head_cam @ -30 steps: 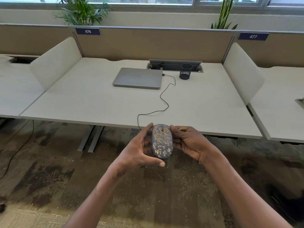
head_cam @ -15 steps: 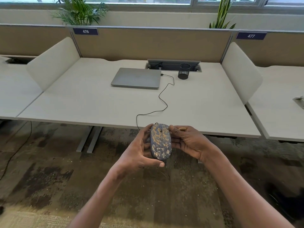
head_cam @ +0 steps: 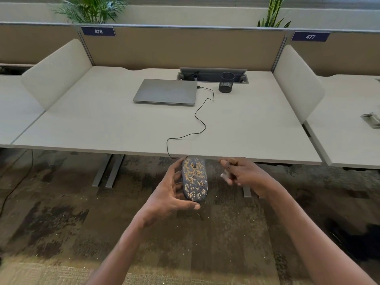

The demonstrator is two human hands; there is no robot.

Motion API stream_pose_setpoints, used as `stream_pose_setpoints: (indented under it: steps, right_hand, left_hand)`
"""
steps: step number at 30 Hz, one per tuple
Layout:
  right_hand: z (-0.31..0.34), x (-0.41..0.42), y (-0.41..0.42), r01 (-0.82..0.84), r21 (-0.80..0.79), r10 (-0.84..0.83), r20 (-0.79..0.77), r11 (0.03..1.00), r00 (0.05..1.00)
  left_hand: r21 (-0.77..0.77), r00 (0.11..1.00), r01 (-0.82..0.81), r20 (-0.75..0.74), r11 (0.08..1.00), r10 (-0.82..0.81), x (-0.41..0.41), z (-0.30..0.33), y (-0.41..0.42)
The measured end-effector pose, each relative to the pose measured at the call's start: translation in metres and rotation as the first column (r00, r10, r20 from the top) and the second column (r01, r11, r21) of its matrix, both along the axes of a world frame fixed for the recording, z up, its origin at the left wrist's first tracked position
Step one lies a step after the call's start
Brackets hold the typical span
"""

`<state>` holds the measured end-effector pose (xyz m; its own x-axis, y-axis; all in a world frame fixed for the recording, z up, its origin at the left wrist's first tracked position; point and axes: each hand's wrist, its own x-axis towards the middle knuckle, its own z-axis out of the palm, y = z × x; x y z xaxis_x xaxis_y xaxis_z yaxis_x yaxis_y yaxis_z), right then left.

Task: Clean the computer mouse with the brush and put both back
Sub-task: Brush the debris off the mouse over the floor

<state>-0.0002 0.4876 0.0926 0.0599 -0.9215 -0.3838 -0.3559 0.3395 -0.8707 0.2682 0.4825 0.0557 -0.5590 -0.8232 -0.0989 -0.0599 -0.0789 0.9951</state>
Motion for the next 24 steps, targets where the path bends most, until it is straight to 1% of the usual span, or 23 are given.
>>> stream_pose_setpoints:
  steps: [2,3,4,6,8,10,11,13,16,20,24]
  right_hand:
    - [0.005,-0.001,0.002,-0.103,-0.011,0.098,-0.228,0.995,0.969]
    - [0.007,-0.003,0.002,-0.145,-0.016,0.131,-0.339,0.989,0.931]
    - [0.009,-0.005,0.002,-0.177,-0.015,0.155,-0.418,0.984,0.895]
    - [0.013,-0.007,0.005,-0.223,-0.011,0.192,-0.470,0.975,0.862]
    - [0.016,-0.007,0.009,-0.218,-0.075,0.157,-0.476,0.973,0.865]
    - [0.018,-0.007,0.015,-0.181,-0.213,0.059,-0.477,0.960,0.877]
    - [0.018,-0.007,0.018,-0.162,-0.274,0.013,-0.475,0.948,0.880]
    - [0.020,-0.007,0.021,-0.129,-0.346,-0.045,-0.452,0.929,0.891]
    - [0.027,-0.002,0.026,-0.079,-0.414,-0.089,-0.371,0.907,0.924]
    - [0.038,0.003,0.035,-0.039,-0.500,-0.103,-0.253,0.865,0.962]
    - [0.046,0.009,0.040,-0.018,-0.536,-0.101,-0.191,0.844,0.976]
  left_hand:
    - [0.023,1.000,-0.012,0.014,1.000,0.012,0.001,-0.007,0.003]
    - [0.032,1.000,-0.016,0.024,0.999,0.015,0.001,-0.010,0.004]
    - [0.037,0.999,-0.018,0.037,0.999,0.016,0.001,-0.012,0.005]
    - [0.048,0.998,-0.024,0.061,0.999,0.021,0.002,-0.017,0.006]
    - [0.062,0.997,-0.031,0.078,0.998,0.026,0.004,-0.021,0.007]
    - [0.074,0.996,-0.029,0.085,0.997,0.022,0.005,-0.025,0.008]
    - [0.083,0.997,-0.027,0.075,0.996,0.021,0.005,-0.027,0.008]
    - [0.104,0.999,-0.022,0.044,0.994,0.018,0.005,-0.031,0.008]
    - [0.117,0.999,-0.010,0.031,0.993,0.006,0.004,-0.035,0.009]
    - [0.133,0.999,0.003,0.042,0.991,-0.008,0.003,-0.038,0.011]
    - [0.146,0.999,0.006,0.032,0.989,-0.010,0.000,-0.038,0.014]
